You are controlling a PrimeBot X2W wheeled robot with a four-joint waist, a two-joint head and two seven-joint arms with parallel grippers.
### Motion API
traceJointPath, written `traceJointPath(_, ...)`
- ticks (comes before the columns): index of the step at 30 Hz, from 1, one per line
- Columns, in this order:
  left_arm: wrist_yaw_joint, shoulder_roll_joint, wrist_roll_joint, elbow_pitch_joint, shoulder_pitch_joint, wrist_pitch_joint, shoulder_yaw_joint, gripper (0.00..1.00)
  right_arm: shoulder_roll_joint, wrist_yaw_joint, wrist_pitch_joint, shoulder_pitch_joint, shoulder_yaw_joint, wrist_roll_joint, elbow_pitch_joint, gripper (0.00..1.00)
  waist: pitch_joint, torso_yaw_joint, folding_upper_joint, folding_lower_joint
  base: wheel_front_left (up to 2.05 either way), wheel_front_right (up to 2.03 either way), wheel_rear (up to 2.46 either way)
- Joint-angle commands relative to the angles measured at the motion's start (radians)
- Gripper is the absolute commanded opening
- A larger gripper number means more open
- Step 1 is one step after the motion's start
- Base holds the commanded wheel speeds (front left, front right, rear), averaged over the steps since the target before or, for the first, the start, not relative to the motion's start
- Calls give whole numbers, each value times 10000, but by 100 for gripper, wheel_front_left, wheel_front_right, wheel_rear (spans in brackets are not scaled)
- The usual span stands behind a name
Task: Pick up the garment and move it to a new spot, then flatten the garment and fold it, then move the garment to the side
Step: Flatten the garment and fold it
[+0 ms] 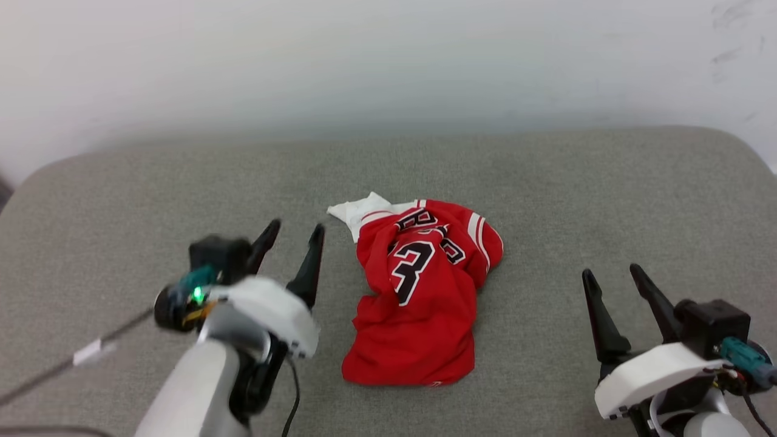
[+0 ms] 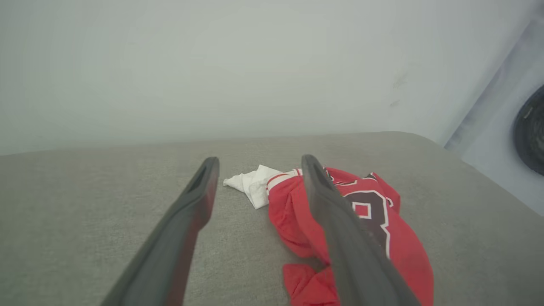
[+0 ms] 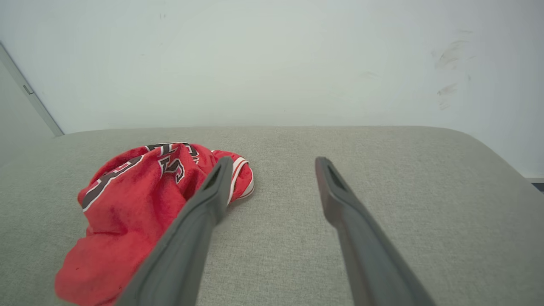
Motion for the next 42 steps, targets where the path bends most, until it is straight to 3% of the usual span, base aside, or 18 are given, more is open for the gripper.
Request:
traceJointPath(1, -214, -10, -165, 122, -539, 422, -75, 100, 13, -7, -48, -215, 60, -79, -55, 100, 337, -85, -1, 0, 0, 0, 0)
traceJointPath(10, -1199, 143, -1301, 1619, -2866, 4031, -1037, 100, 12, -7, -244, -813, 283, 2, 80, 100, 1518, -851, -1, 0, 0, 0, 0)
traceJointPath(17, -1342, 503, -1963, 2448, -3575, 5794, -1722, 100, 13, -7, -541, -1056, 285, 226, 414, 100, 2189, -1183, -1, 0, 0, 0, 0)
traceJointPath(18, -1341, 551, -1976, 2469, -3680, 5818, -1764, 64, 13, -7, -568, -1078, 286, 245, 471, 100, 2242, -1198, -1, 0, 0, 0, 0)
traceJointPath(20, -1340, 620, -1882, 2456, -3796, 5641, -1832, 0, 13, -7, -642, -1157, 291, 294, 585, 100, 2305, -1194, -1, 0, 0, 0, 0)
traceJointPath(27, -1237, 731, -1156, 1903, -3743, 4494, -2073, 0, 12, -7, -783, -1195, 202, 263, 883, 100, 2113, -807, -1, 0, 0, 0, 0)
traceJointPath(32, -941, 825, -586, 337, -2754, 3824, -2526, 0, 12, -7, -704, -968, 51, 82, 873, 100, 1478, -153, -1, 0, 0, 0, 0)
traceJointPath(42, -235, 969, -1046, -1442, 501, 4115, -3235, 0, 12, -7, -333, -458, -87, -95, 553, 100, 527, 489, -1, 0, 0, 0, 0)
